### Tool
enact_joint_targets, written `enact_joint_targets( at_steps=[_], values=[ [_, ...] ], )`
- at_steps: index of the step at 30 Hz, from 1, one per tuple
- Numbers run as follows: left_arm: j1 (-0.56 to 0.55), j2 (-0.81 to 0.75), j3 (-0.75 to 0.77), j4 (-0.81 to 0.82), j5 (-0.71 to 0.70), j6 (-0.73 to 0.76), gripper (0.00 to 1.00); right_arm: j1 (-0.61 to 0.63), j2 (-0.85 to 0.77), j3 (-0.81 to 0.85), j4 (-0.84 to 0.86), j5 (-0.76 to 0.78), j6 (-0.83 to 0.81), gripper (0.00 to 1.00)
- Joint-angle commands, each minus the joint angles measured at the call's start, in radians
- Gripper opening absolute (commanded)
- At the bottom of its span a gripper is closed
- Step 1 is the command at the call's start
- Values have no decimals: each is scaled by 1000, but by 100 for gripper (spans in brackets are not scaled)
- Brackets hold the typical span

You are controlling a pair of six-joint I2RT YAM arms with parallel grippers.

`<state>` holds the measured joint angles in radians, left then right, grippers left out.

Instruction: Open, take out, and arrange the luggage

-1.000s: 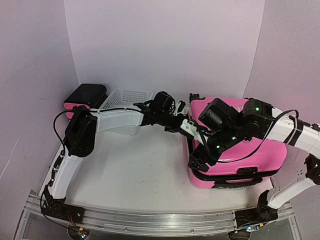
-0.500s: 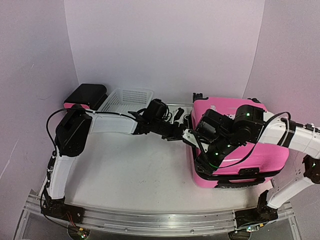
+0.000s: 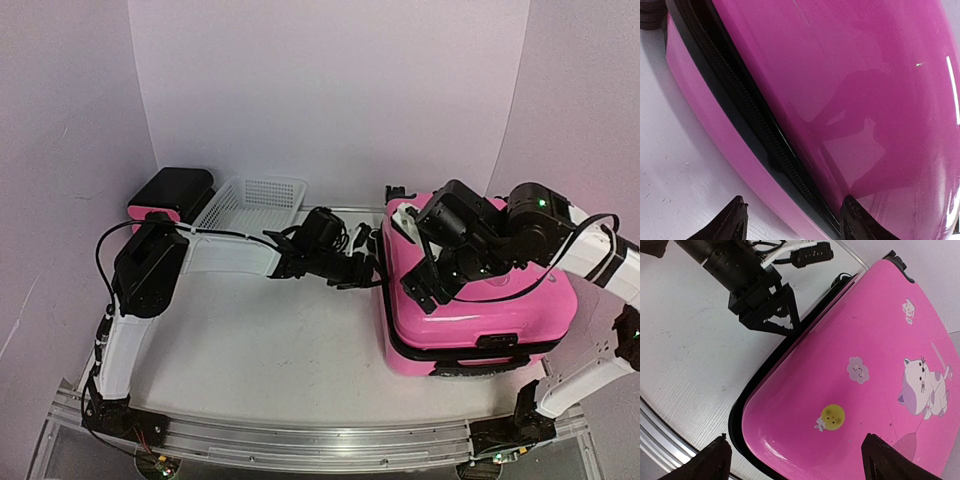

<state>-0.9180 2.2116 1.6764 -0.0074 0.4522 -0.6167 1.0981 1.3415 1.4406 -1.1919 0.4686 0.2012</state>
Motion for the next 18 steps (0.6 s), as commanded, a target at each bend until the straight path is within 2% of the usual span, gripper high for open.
enact_joint_targets(
  at_steps=[1,6,8,10,11,18],
  values=[
    [-10,33,57,37,17,0,59,-2,8,43,12,72,-23,98],
    [-3,67,86,-46,-41,14,29,-2,31,64,12,109,-33,98],
    [4,69,84,-63,-52,23,21,-2,40,74,12,112,-41,98],
    [20,62,75,-72,-42,30,5,-2,49,82,12,121,-47,98],
    [36,50,61,-74,-49,25,1,-2,56,86,12,124,-50,98],
    [141,-117,-118,-76,-101,98,0,-2,93,65,25,92,-122,98]
  ],
)
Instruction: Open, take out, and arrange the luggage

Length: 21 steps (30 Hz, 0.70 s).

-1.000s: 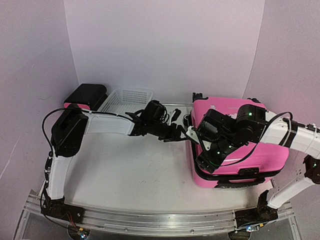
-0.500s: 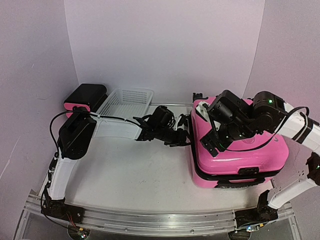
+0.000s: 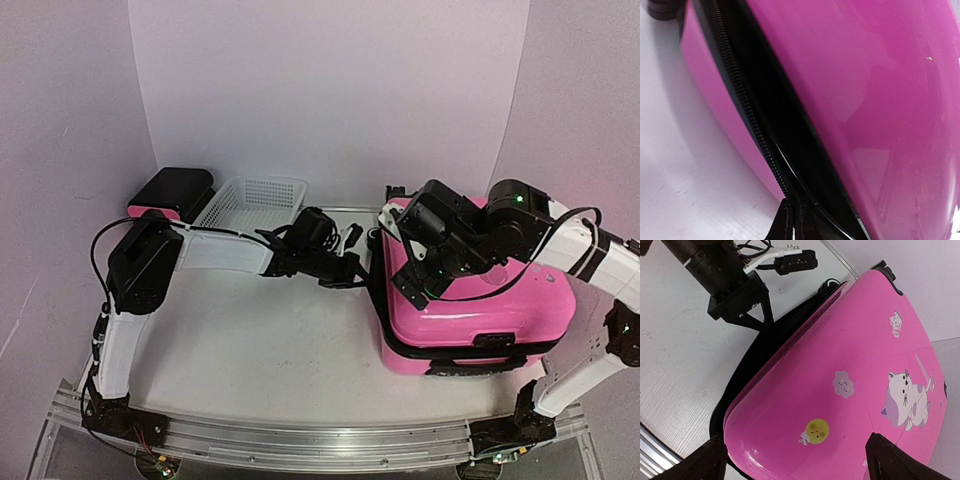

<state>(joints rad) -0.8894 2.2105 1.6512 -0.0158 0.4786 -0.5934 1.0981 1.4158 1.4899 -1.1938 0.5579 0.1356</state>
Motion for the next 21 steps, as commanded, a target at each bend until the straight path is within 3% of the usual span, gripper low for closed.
enact_joint_targets(
  at_steps=[1,9,14,17,21],
  values=[
    [125,-143,-121,-68,-133,83,0,-2,27,17,29,-10,-68,98],
    [148,-308,-294,-78,-187,170,0,-2,45,1,39,-85,-155,98],
    [155,-358,-347,-100,-198,189,0,8,-37,-75,41,-222,-262,98],
    [164,-376,-355,-121,-197,201,1,52,-111,-102,43,-403,-305,97],
    [169,-395,-340,-163,-163,205,19,64,-170,-179,139,-799,-268,92]
  ],
)
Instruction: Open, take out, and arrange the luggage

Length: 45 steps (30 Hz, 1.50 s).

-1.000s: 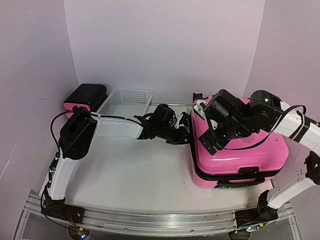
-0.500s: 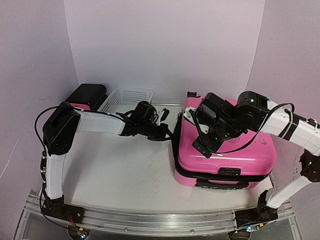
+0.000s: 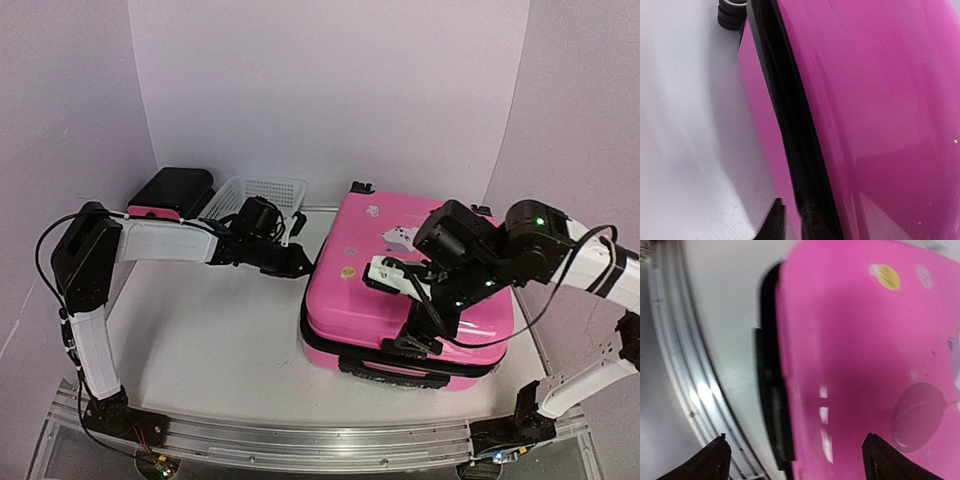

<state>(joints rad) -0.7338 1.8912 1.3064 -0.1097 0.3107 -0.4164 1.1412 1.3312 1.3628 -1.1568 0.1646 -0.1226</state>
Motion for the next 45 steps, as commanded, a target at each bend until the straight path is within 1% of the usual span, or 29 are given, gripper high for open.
enact_joint_targets(
  at_steps=[1,2,3,4,5,6,8,9,11,12,15,18,21,23,30,33,41,43,45],
  values=[
    [14,-81,9,-82,16,27,24,33,-77,-67,106,-420,4,87],
    [14,-87,10,-94,30,27,29,46,-63,-77,100,-392,24,84],
    [14,-96,8,-100,42,28,34,63,-43,-80,81,-332,36,81],
    [14,-106,2,-103,52,28,38,91,-19,-76,51,-256,40,77],
    [14,-125,-7,-103,60,28,42,123,6,-68,27,-132,48,76],
    [14,-141,-18,-105,70,32,45,166,33,-57,6,7,60,79],
    [16,-176,-40,-111,76,41,51,257,91,-27,-19,246,87,92],
    [16,-194,-52,-115,76,47,53,298,115,-10,-31,341,98,97],
    [16,-236,-79,-127,68,57,57,370,156,11,-52,567,114,98],
    [17,-259,-96,-129,57,60,59,394,174,15,-63,665,148,98],
    [21,-319,-148,-131,34,59,62,424,246,46,-149,901,202,98],
    [24,-366,-194,-131,30,49,64,430,331,60,-234,1012,234,98],
    [23,-406,-237,-131,29,39,65,434,419,83,-336,1053,282,98],
    [24,-432,-258,-131,35,32,66,436,469,116,-409,1045,349,98],
    [24,-516,-308,-131,38,23,73,446,527,91,-442,997,436,98],
    [24,-524,-310,-130,62,16,74,452,539,76,-446,985,460,98],
    [24,-518,-308,-114,109,-12,79,488,516,34,-406,901,489,98],
    [23,-513,-310,-92,146,-31,79,488,449,23,-340,861,469,98],
    [23,-497,-316,-39,222,-74,75,489,361,7,-238,799,429,98]
  ],
)
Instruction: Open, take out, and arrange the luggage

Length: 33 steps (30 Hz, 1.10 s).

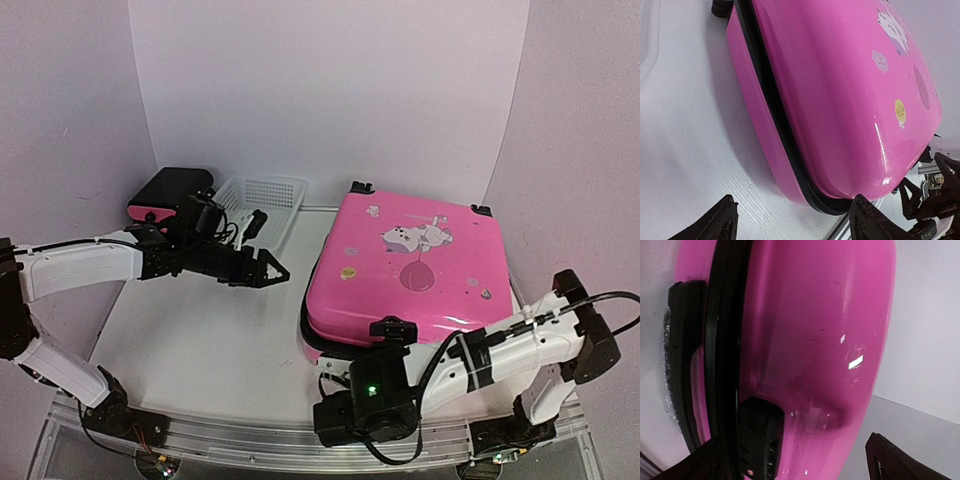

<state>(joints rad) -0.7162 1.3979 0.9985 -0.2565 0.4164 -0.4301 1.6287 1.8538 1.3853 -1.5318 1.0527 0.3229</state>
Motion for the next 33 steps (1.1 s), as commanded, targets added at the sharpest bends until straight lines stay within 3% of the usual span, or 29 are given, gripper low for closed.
enact_joint_targets(
  at_steps=[1,5,8,9,13,20,27,33],
  values=[
    [6,9,-18,152,169,-93,75,0,-205,-21,185,-103,-26,98],
    [1,37,-109,383,337,-273,75,-6,-351,-36,347,-176,-64,98],
    [-33,42,-172,537,331,-433,80,-17,-394,-12,390,-189,-72,98],
    [-53,45,-174,545,314,-457,87,-20,-399,-2,394,-188,-75,98],
    [-137,60,-167,549,196,-537,97,-27,-393,26,403,-174,-97,98],
    [-175,129,-119,550,136,-550,97,-36,-352,60,413,-165,-119,98],
    [-178,144,-26,563,227,-491,95,-36,-288,105,413,-230,-181,98],
    [-178,151,-2,571,255,-479,92,-46,-305,44,494,-391,-155,72]
  ],
)
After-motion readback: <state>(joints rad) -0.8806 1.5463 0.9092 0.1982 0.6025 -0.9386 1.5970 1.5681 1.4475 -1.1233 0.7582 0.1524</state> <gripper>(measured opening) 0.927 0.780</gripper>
